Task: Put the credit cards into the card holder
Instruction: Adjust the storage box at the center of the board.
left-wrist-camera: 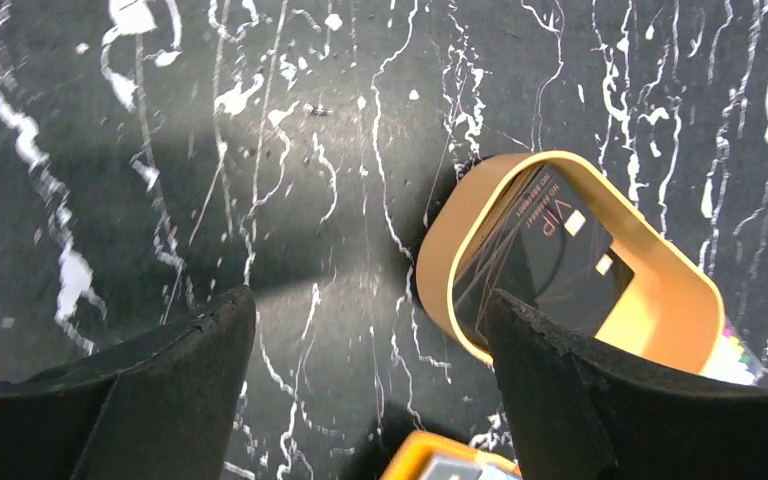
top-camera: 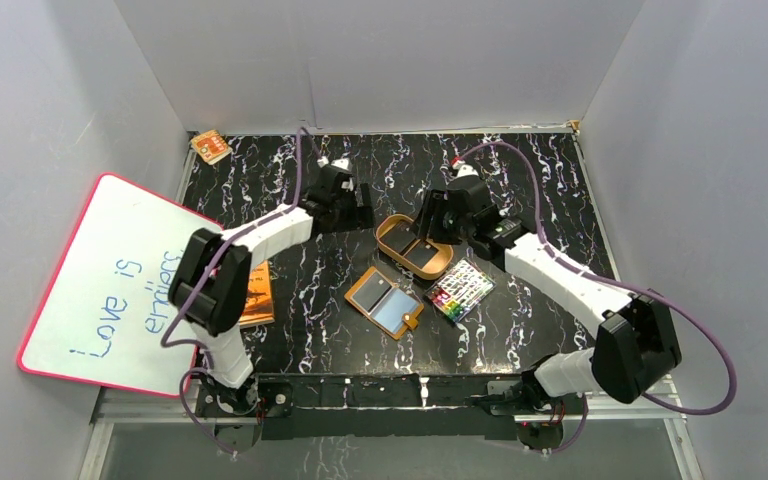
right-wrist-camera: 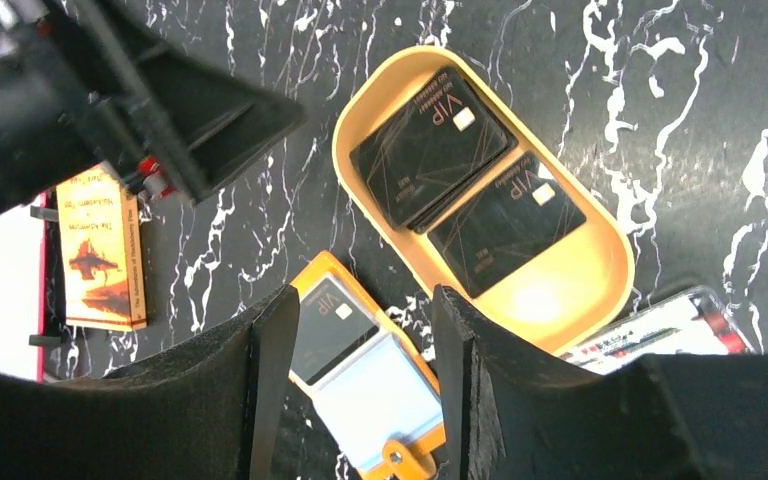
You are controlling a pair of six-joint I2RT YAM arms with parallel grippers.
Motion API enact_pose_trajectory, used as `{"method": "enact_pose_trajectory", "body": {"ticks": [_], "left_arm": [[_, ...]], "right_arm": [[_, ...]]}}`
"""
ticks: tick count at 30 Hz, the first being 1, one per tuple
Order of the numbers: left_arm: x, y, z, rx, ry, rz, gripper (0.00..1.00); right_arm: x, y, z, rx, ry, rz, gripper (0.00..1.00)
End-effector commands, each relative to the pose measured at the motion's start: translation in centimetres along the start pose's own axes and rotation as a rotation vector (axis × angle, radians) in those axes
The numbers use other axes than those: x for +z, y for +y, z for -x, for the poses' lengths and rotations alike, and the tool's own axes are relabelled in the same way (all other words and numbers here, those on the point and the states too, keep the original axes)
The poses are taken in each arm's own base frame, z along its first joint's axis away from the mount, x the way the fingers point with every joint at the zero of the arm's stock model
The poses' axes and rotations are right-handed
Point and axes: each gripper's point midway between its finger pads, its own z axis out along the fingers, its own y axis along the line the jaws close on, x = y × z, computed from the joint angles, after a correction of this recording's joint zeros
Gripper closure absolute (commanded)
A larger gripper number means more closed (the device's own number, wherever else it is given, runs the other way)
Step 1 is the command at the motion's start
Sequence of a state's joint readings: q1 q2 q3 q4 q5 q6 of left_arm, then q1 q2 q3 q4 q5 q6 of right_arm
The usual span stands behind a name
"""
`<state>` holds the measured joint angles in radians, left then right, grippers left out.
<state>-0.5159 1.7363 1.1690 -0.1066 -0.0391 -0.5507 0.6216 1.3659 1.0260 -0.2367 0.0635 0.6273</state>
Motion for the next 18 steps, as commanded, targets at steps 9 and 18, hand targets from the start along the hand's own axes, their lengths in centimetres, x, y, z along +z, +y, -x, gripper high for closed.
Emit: {"method": "enact_pose_trajectory", "body": {"ticks": [9, 18], "left_arm": [[4.0, -2.5, 0.9, 0.225, 0.081, -0.11, 0.22], [5.1, -2.4, -1.8, 0.172, 0.166, -0.138, 0.39]], "right_arm": [[-4.2, 0.7, -1.4, 0.03, 0.004, 0.097, 0.42], [-5.5, 0.7, -0.8, 0.002, -0.027, 0.098, 0.43]]}}
